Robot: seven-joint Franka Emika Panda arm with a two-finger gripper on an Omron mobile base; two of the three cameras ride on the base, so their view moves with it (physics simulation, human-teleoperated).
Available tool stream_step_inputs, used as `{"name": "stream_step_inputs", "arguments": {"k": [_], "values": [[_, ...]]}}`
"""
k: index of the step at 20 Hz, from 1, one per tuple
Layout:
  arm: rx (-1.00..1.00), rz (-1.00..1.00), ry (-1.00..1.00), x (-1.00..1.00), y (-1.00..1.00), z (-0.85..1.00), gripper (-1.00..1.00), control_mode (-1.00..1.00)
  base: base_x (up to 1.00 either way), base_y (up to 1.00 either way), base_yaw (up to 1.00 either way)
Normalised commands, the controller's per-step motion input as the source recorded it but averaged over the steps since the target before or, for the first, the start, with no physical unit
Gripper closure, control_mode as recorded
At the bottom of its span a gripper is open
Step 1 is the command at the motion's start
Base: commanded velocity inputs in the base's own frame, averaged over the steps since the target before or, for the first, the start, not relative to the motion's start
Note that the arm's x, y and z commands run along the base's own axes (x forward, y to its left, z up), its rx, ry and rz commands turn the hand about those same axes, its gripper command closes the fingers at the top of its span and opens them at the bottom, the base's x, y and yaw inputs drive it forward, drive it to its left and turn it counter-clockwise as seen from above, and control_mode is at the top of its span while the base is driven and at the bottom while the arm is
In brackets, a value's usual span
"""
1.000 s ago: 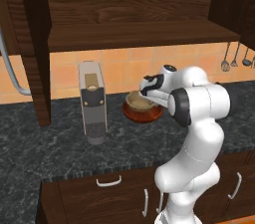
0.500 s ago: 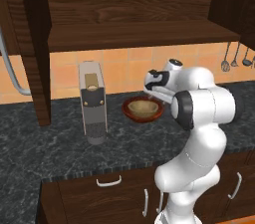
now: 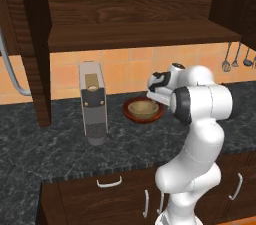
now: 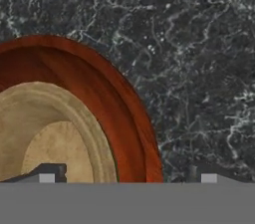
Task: Pick up the bowls on the counter and stack them on top of one another in the open cabinet. Place the smaller bowl on top of the larger bowl.
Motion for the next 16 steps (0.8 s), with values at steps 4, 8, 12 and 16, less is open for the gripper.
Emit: {"name": "stream_step_inputs", "arguments": {"k": [4, 8, 12, 16], "values": [[-0.01, 0.05, 0.10, 0.00, 0.16, -0.59, -1.00, -1.00, 0.00, 0.00, 0.00], [-0.01, 0.06, 0.03, 0.00, 0.25, -0.49, 1.00, -1.00, 0.00, 0.00, 0.00], [-0.01, 0.03, 0.00, 0.00, 0.16, -0.27, 1.00, -1.00, 0.00, 0.00, 0.00], [0.00, 0.00, -0.03, 0.00, 0.00, -0.05, 1.00, -1.00, 0.00, 0.00, 0.00]]}}
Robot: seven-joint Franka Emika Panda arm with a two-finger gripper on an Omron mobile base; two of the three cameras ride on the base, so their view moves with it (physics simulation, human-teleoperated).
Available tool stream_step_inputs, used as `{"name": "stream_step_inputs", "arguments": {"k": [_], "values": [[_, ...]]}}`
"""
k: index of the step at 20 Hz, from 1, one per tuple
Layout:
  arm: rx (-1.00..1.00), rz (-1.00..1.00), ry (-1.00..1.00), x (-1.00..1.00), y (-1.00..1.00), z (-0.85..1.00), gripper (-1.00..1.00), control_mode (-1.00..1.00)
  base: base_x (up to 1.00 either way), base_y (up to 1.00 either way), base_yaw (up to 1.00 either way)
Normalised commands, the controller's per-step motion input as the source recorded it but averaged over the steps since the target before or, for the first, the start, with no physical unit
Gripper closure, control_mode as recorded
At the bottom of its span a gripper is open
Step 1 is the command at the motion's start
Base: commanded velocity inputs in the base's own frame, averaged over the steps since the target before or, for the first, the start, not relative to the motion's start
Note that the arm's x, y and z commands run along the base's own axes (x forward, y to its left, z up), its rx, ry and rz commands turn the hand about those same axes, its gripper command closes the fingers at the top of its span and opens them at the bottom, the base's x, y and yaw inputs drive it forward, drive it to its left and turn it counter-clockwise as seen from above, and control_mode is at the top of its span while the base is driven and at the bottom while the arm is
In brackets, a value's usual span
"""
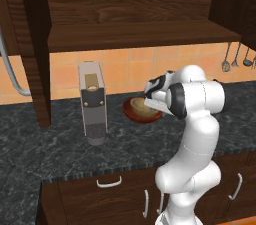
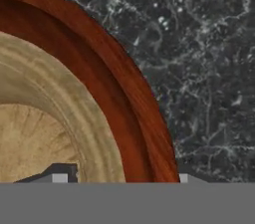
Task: Pick up the bowls on the counter and stack them on top of one another in the open cabinet. Place the smaller bowl on top of the larger bowl.
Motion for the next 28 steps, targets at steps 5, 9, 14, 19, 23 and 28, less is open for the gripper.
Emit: {"name": "stream_step_inputs", "arguments": {"k": [5, 9, 14, 19, 23, 28], "values": [[0.00, -0.02, -0.19, -0.54, -0.03, 0.78, 1.00, -1.00, 0.00, 0.00, 0.00], [0.01, -0.01, -0.27, -1.00, -0.25, 1.00, 1.00, -1.00, 0.00, 0.00, 0.00], [0.10, -0.01, -0.37, -1.00, -0.12, 1.00, 1.00, -1.00, 0.00, 0.00, 0.00], [0.10, -0.05, -0.37, -0.82, 0.00, 1.00, 1.00, -1.00, 0.00, 0.00, 0.00], [0.10, -0.07, -0.22, -0.67, -0.05, 1.00, 1.00, -1.00, 0.00, 0.00, 0.00], [0.11, -0.08, -0.07, -0.13, -0.03, 1.00, 1.00, -1.00, 0.00, 0.00, 0.00]]}}
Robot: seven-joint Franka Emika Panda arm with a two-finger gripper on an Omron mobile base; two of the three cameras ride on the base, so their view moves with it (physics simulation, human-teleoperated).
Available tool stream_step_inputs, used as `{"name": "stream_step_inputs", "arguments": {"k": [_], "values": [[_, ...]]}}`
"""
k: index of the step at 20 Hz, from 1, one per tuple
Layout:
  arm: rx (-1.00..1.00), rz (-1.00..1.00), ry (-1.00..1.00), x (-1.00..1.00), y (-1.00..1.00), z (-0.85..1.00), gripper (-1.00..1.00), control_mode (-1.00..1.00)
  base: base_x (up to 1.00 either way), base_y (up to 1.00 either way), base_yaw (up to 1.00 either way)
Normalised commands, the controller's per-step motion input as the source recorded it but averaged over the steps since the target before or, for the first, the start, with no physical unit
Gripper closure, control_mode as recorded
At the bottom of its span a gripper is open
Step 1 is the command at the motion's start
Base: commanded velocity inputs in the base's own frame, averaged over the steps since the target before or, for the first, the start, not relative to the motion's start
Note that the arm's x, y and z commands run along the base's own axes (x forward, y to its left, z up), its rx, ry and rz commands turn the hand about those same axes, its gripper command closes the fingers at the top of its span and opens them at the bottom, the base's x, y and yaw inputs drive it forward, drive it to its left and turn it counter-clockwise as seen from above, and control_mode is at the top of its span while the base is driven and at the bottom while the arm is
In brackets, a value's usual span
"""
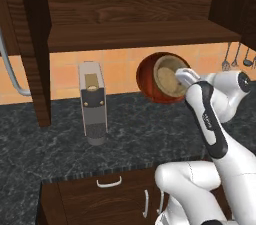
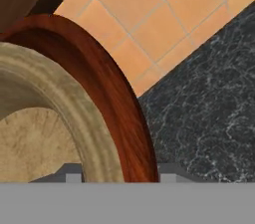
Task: Pick up the bowls on the counter and stack them on top of one another in the open cabinet. Place the smaller bowl on top of the larger bowl.
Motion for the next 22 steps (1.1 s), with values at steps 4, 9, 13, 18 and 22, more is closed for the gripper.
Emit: {"name": "stream_step_inputs", "arguments": {"k": [4, 9, 13, 18, 22], "values": [[0.15, -0.08, -0.02, 0.01, -0.02, 1.00, 1.00, -1.00, 0.00, 0.00, 0.00], [0.17, -0.08, 0.00, 0.09, -0.10, 1.00, 1.00, -1.00, 0.00, 0.00, 0.00], [0.13, -0.11, 0.09, 0.92, -0.08, 1.00, 1.00, -1.00, 0.00, 0.00, 0.00], [0.15, -0.14, 0.11, 1.00, -0.04, 0.75, 1.00, -1.00, 0.00, 0.00, 0.00], [0.01, -0.09, 0.02, 1.00, 0.00, -0.01, 1.00, -1.00, 0.00, 0.00, 0.00]]}}
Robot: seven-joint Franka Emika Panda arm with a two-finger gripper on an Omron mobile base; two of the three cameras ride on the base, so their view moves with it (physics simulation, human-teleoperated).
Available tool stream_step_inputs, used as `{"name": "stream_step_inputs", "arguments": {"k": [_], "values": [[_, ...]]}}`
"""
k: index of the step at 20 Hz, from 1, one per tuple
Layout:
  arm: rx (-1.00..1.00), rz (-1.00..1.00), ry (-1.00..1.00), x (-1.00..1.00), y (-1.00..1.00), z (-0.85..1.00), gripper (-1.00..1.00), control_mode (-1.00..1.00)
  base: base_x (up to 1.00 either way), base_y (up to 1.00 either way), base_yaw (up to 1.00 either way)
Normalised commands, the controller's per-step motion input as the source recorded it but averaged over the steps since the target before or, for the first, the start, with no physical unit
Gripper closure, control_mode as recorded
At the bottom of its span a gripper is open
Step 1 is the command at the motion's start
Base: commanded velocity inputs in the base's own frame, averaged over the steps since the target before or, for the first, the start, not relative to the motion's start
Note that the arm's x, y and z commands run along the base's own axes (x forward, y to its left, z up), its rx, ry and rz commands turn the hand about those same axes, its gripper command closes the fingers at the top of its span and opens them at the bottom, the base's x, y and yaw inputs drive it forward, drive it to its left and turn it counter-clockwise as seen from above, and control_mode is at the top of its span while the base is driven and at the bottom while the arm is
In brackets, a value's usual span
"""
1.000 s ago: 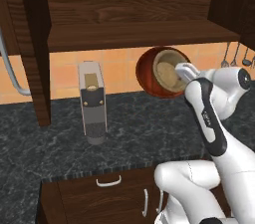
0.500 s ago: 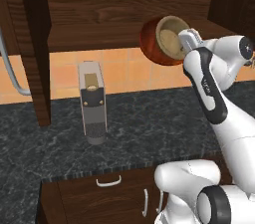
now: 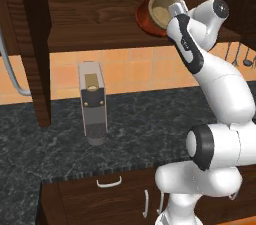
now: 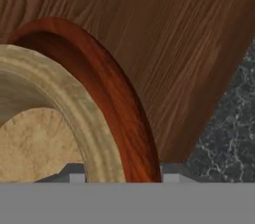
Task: Pick up the bowls on the counter and stack them on top of one another in the open cabinet. Place the smaller bowl on top of the larger bowl.
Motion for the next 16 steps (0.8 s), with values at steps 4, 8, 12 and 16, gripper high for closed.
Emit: {"name": "stream_step_inputs", "arguments": {"k": [4, 8, 12, 16], "values": [[0.00, -0.05, 0.00, 1.00, 0.10, -0.24, 1.00, -1.00, 0.00, 0.00, 0.00], [-0.01, -0.04, -0.01, 0.53, 0.04, -0.13, -1.00, -1.00, 0.00, 0.00, 0.00], [0.00, 0.00, -0.01, -0.34, -0.01, -0.01, -1.00, -1.00, 0.00, 0.00, 0.00], [0.03, -0.02, -0.07, -0.96, -0.19, 0.08, -1.00, -1.00, 0.00, 0.00, 0.00]]}}
